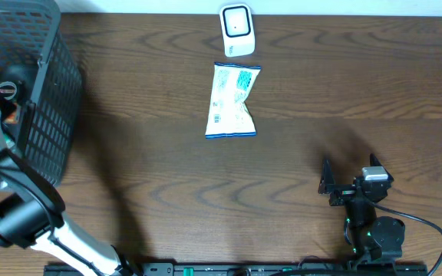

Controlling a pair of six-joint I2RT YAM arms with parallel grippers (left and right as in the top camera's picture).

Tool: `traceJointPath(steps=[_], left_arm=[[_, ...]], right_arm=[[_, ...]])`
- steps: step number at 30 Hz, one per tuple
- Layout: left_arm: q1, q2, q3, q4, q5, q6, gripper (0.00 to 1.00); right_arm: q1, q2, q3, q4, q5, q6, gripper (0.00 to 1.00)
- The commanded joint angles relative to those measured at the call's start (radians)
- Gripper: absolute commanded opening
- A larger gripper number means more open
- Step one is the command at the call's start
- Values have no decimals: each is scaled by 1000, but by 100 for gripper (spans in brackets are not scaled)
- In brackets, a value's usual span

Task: Scan the item barcode
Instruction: 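Reach into the basket and grasp the green tissue pack with the left gripper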

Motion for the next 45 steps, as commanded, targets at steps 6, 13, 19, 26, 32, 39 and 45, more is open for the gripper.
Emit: traceJointPath(steps=[6, 13, 19, 26, 32, 39, 45], left_arm=[[5, 93, 2, -123, -104, -440, 82], [17, 174, 2, -108, -62, -445, 82], [34, 239, -5, -133, -55, -445, 78], [35, 189, -2, -137, -54, -441, 12], [35, -3, 5, -80, 28, -442, 8], [35, -216, 5, 20, 193, -442, 8], [32, -298, 5, 26, 222, -441, 15]], right_arm=[[10, -5, -2, -5, 1, -7, 99], [10, -5, -2, -5, 1, -7, 99], [10, -5, -2, -5, 1, -7, 99], [10, -5, -2, -5, 1, -7, 99], [10, -5, -2, -5, 1, -7, 99], [10, -5, -2, -5, 1, -7, 99], [10, -5, -2, -5, 1, -7, 99]])
